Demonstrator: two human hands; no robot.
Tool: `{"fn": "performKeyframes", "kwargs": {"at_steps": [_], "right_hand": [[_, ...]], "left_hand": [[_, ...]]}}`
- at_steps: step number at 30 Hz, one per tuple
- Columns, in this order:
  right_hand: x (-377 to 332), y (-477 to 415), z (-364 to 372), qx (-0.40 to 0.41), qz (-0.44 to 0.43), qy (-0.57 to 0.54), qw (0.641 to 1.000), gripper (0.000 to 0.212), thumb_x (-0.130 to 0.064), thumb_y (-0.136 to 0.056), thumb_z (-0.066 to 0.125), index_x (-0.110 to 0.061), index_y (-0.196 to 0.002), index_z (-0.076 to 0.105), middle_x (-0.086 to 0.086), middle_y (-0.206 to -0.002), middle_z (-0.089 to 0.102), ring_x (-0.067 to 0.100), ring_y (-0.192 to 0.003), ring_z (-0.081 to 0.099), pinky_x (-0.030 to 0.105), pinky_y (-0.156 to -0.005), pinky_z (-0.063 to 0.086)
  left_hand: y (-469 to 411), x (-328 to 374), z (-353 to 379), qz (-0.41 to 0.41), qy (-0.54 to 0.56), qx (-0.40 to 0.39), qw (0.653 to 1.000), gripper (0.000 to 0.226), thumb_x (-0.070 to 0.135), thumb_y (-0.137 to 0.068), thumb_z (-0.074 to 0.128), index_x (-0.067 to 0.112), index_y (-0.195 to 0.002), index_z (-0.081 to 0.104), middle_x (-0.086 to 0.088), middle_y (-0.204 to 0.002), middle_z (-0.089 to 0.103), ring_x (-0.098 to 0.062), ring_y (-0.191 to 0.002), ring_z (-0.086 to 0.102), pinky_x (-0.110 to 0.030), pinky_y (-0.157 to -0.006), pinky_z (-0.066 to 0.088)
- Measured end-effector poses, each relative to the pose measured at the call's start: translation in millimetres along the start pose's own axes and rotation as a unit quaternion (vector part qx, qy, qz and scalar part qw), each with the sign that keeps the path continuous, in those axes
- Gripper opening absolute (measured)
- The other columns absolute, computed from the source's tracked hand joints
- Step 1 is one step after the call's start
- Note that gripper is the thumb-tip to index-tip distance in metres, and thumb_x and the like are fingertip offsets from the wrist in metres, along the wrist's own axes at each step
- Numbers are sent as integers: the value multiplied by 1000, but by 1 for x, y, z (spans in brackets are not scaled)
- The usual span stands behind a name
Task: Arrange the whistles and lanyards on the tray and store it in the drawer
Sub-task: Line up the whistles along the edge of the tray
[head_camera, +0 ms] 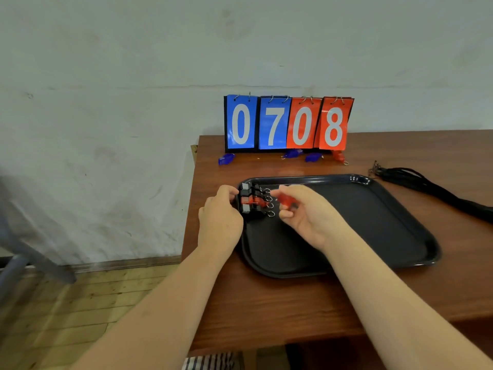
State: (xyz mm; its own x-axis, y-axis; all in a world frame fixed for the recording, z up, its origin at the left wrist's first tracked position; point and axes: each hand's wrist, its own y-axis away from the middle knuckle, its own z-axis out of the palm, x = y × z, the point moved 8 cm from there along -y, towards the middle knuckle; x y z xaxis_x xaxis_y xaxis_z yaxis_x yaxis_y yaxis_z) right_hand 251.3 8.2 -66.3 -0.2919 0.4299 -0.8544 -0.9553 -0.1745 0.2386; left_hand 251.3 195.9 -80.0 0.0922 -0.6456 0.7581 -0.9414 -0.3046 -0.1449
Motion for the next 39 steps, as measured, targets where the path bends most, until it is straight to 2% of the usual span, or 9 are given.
{"fn": "performKeyframes", "kwargs": {"at_steps": [2,4,7,10,16,19,23,26,39], "right_hand": [[1,2,-4,13,-12,1,1000,11,-14,-89,70,-6,-93,63,12,-91,67,12,-66,52,23,-56,44],[-2,2,-6,26,-26,1,999,12,-14,-92,67,-5,-98,63,13,-94,65,15,-72,59,26,-63,51],[-4,3,-6,33,-40,-21,998,18,-5,-94,60,1,-110,63,15,-99,69,21,-86,68,30,-73,56],[-10,7,-5,28,-72,21,997,14,4,-91,61,-4,-101,66,12,-95,71,21,-90,69,30,-79,55],[-13,11,-3,31,-84,55,994,18,-1,-87,68,-5,-104,63,10,-92,71,19,-81,70,29,-74,55],[-13,13,0,27,-87,116,989,25,-7,-86,72,-8,-109,63,8,-95,72,18,-81,70,30,-75,56],[-11,16,9,6,-137,343,929,28,-22,-77,82,-22,-102,71,-4,-95,74,10,-88,69,24,-80,54],[-5,17,17,-13,-146,454,879,26,-28,-72,86,-29,-95,73,-10,-92,72,6,-86,65,21,-77,51],[-6,17,23,-18,-173,573,801,25,-33,-76,82,-39,-97,69,-13,-94,59,6,-77,51,16,-63,36]], "left_hand": [[0,0,-1,-4,0,3,1000,48,-1,-92,46,34,-124,52,5,-123,60,-19,-120,52,-34,-97,45],[1,0,-2,-6,2,4,1000,46,0,-93,47,35,-122,52,5,-121,61,-19,-120,52,-37,-100,48],[2,1,-2,-12,4,1,1000,42,3,-94,47,36,-120,53,5,-120,60,-19,-119,52,-40,-100,49],[2,1,-3,-15,3,4,1000,41,3,-94,47,34,-120,53,5,-120,61,-18,-119,53,-40,-101,48],[3,2,-2,-8,2,5,1000,40,1,-94,46,31,-119,54,6,-120,63,-18,-116,55,-42,-101,49],[3,2,-2,-9,5,4,1000,42,0,-92,46,32,-119,54,6,-119,63,-18,-117,55,-42,-101,49],[2,0,-2,-15,8,0,1000,44,-1,-92,47,31,-120,54,5,-120,62,-18,-118,54,-42,-100,50],[2,0,-2,-13,10,2,1000,46,-2,-90,46,34,-118,53,4,-120,61,-19,-118,54,-43,-100,49],[1,-1,-1,-14,10,-2,1000,50,-5,-88,47,33,-119,53,4,-121,61,-19,-119,53,-41,-100,49]]}}
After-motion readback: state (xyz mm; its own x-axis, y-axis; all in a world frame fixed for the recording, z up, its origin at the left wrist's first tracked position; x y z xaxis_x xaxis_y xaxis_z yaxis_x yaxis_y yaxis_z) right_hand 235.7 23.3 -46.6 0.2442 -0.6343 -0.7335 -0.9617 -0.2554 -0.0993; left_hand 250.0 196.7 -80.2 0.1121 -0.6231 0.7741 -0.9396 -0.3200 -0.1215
